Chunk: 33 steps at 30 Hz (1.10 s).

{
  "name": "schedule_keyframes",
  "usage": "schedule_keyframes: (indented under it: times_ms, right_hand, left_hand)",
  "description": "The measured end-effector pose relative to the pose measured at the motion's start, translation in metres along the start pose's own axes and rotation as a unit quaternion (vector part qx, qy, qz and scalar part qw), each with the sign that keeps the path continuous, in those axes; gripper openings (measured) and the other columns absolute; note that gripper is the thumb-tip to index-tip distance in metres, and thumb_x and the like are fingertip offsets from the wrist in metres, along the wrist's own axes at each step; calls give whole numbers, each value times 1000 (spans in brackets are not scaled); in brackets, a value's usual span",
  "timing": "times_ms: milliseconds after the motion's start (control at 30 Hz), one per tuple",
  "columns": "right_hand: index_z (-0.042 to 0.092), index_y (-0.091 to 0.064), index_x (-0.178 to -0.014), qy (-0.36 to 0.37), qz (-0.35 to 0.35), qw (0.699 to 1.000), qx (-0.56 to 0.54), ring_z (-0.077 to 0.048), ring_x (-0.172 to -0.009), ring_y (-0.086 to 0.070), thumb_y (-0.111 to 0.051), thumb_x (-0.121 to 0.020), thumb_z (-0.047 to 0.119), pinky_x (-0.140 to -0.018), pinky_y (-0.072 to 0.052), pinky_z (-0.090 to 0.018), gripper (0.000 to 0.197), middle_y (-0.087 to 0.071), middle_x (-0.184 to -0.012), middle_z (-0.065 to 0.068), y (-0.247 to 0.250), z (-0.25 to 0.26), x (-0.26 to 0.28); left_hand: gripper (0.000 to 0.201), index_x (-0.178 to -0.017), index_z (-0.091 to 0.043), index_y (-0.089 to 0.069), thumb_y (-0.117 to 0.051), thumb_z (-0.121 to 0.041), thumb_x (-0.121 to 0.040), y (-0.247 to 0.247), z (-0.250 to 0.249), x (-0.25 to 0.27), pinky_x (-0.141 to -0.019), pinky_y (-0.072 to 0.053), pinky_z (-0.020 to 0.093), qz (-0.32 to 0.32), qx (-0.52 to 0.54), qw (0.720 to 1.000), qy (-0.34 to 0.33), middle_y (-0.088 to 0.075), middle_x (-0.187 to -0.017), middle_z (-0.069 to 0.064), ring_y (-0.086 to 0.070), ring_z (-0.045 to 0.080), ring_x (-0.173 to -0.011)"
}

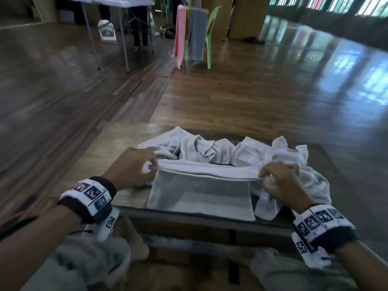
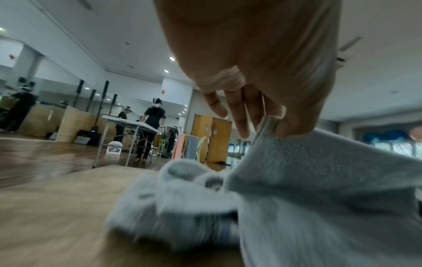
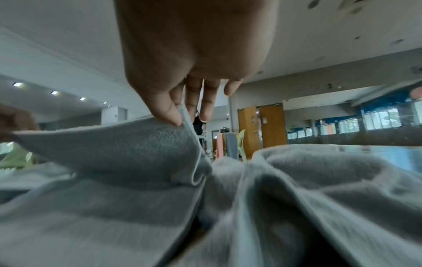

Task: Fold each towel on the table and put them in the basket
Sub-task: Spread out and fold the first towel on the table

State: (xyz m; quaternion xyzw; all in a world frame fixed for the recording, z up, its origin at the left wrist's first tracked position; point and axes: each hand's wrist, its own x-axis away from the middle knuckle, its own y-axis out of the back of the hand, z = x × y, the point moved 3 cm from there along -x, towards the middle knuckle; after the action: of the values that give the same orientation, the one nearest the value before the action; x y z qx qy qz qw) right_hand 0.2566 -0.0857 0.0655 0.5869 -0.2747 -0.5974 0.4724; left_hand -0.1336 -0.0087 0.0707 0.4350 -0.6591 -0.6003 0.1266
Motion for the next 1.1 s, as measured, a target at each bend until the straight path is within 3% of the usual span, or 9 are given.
schedule_keyframes:
  times_ms: [100,300,400,500,633,700,833,933,1100]
  right_hand:
    - [27,-61,-69,64,45,997,21,-13,-76,-59,-59,-63,16,-74,-37,-41,13,-63,-72,11,-25,5,36]
    - [31,-60,-71,84,154,982,77,-4,-80,-51,-45,-72,30,-73,-13,-26,15,-61,-76,18,-62,9,71]
    - [32,-61,-72,72,151,982,88,-4,-80,-54,-64,-69,29,-74,-12,-25,6,-63,-77,18,-63,9,72]
    - [32,-63,-73,48,147,984,85,-7,-79,-60,-81,-62,24,-74,-13,-25,22,-64,-76,16,-59,5,73]
    - [28,-64,-75,47,53,994,78,-14,-76,-64,-64,-73,24,-74,-18,-28,5,-65,-76,11,-50,8,73]
    - [26,-65,-75,47,10,996,76,-17,-75,-63,-50,-78,27,-74,-21,-30,15,-66,-77,10,-46,11,73]
    - [25,-65,-77,32,-37,994,96,-17,-78,-62,-50,-80,28,-74,-22,-33,16,-67,-81,10,-36,12,67]
    - [24,-65,-76,55,-21,992,109,-18,-79,-60,-49,-84,28,-72,-26,-34,19,-67,-80,9,-41,11,66]
    - [27,-67,-76,95,75,988,96,-17,-78,-61,-47,-85,34,-72,-30,-35,23,-66,-79,12,-59,10,87]
  left_hand:
    - [11,-69,-25,-56,-49,-33,-71,-37,2,34,-67,-34,27,75,-66,995,-32,-60,-72,-10,-56,14,-70]
    - [21,-70,-25,-61,-48,-39,-79,-75,7,70,-69,-29,27,109,-73,991,-23,-63,-74,-11,-62,14,-69]
    - [23,-71,-25,-63,-47,-39,-79,-74,7,71,-68,-25,25,97,-65,993,-20,-64,-75,-10,-63,14,-68]
    - [24,-73,-25,-66,-47,-38,-78,-67,4,70,-69,-25,25,61,-60,996,-26,-66,-77,-9,-64,15,-68]
    - [21,-76,-21,-67,-49,-33,-80,-61,2,70,-72,-31,28,-6,-58,998,-34,-68,-81,-5,-64,17,-71]
    - [21,-77,-20,-66,-50,-32,-84,-58,3,69,-73,-32,28,-29,-61,997,-31,-67,-82,-5,-63,18,-72]
    - [23,-77,-19,-66,-50,-32,-87,-50,8,63,-74,-33,31,-68,-97,993,-29,-66,-81,-6,-62,18,-71]
    - [19,-75,-23,-66,-53,-32,-86,-50,8,62,-76,-34,32,-64,-115,991,-23,-66,-81,-8,-62,16,-73]
    - [23,-73,-28,-69,-49,-36,-80,-71,3,85,-76,-32,29,19,-84,996,-20,-68,-79,-12,-65,14,-74]
